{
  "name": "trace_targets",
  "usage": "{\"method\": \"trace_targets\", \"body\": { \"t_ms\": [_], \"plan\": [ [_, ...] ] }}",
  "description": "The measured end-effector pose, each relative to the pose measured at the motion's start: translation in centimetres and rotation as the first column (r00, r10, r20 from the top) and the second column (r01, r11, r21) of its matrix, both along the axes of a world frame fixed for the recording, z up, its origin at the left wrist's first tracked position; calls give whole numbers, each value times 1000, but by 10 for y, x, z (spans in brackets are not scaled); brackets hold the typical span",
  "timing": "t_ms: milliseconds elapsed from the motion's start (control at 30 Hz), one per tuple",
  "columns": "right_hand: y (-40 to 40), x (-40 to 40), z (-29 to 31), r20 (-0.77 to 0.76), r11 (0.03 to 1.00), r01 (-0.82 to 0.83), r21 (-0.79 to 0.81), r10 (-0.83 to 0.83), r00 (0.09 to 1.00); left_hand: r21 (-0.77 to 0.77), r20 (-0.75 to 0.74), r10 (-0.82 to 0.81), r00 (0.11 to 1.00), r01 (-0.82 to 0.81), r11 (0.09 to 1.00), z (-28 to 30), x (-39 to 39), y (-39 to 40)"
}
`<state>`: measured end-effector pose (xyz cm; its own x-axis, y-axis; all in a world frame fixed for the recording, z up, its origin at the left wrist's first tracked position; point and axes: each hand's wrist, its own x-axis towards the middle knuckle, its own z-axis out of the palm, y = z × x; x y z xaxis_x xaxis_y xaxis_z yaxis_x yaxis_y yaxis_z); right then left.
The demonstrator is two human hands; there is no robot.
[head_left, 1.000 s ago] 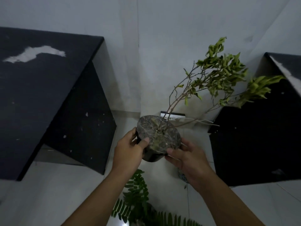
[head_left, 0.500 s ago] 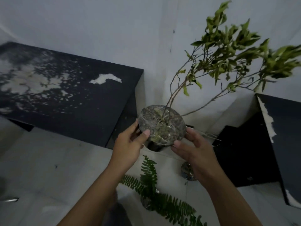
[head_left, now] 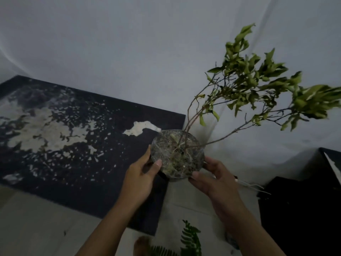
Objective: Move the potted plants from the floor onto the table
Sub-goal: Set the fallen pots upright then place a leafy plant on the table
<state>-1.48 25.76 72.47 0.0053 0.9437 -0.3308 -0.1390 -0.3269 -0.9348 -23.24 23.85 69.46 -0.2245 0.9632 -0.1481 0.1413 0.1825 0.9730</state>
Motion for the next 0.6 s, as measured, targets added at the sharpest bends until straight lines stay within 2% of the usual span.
{"method": "trace_targets", "body": {
  "t_ms": [267, 433, 600],
  "plan": [
    [129, -90, -29, -108, 989, 128, -73, -136, 985, -29, 44, -98, 994, 100, 995, -26, -80, 144],
    [191, -110, -68, -94, 972, 191, -139, -205, 974, -71, 74, -165, 983, 171, 983, -48, -96, 209],
    [229, -119, -91, -39, 967, 209, -145, -216, 976, -157, 231, -167, 958, 206, 966, -71, -99, 252]
  ]
}}
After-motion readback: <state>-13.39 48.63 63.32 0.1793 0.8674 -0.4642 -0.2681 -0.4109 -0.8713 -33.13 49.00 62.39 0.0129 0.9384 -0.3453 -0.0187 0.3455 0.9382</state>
